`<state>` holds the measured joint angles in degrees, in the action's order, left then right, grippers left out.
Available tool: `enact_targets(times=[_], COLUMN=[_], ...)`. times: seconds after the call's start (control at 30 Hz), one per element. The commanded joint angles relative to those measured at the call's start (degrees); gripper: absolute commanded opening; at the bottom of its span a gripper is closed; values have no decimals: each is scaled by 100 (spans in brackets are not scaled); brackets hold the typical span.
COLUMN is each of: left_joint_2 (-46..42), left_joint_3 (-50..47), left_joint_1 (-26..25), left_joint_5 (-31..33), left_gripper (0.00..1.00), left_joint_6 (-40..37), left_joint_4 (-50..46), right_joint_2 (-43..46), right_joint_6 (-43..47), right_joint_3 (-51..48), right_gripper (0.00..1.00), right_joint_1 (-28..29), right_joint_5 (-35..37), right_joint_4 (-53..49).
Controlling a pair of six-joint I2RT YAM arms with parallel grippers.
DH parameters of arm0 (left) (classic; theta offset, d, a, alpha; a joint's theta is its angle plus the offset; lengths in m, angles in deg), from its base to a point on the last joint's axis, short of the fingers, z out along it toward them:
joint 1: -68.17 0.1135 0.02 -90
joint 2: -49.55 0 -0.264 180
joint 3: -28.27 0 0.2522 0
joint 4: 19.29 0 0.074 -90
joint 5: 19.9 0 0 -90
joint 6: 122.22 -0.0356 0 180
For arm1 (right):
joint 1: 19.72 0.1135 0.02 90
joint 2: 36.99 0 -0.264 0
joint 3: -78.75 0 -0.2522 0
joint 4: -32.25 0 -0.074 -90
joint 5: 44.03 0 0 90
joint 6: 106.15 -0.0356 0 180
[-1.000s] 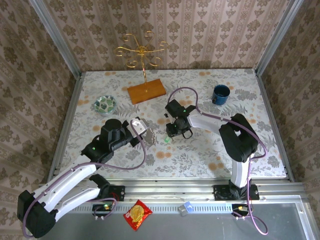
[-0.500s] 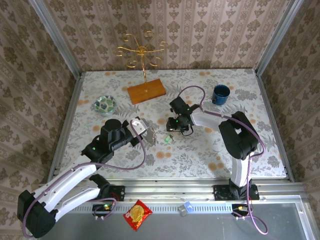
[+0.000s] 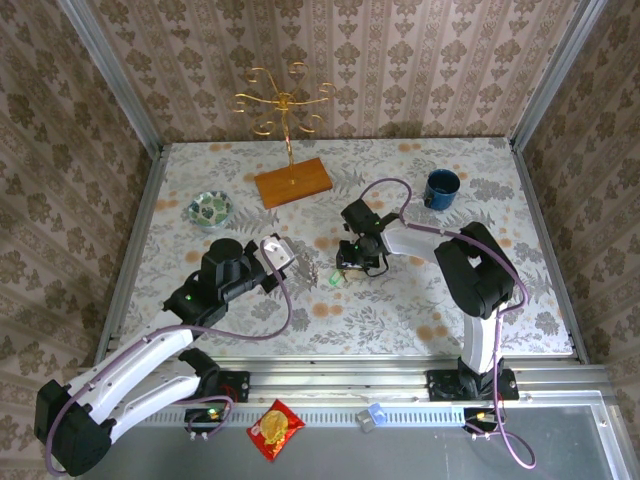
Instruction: Put the keys on the keyring
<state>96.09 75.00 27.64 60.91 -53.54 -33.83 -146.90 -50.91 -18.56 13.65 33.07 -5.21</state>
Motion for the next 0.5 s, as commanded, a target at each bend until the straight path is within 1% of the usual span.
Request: enact_targets(times=[0.0, 0.47], left_joint_2=[-43, -32], left_joint_3=[16, -1], left_joint_1=[-46, -51], left_joint_5=[1, 5], left_gripper=[0, 0], left_joint_6=[-83, -83], left_joint_4=[222, 227], right_joint_2=[-148, -189], right_joint_6=[-68, -83], right_joint_3=[14, 38], right_gripper=[25, 19], right_joint_1=[12, 12], right_joint_5=[-194, -386], right_joint_4=[-12, 66])
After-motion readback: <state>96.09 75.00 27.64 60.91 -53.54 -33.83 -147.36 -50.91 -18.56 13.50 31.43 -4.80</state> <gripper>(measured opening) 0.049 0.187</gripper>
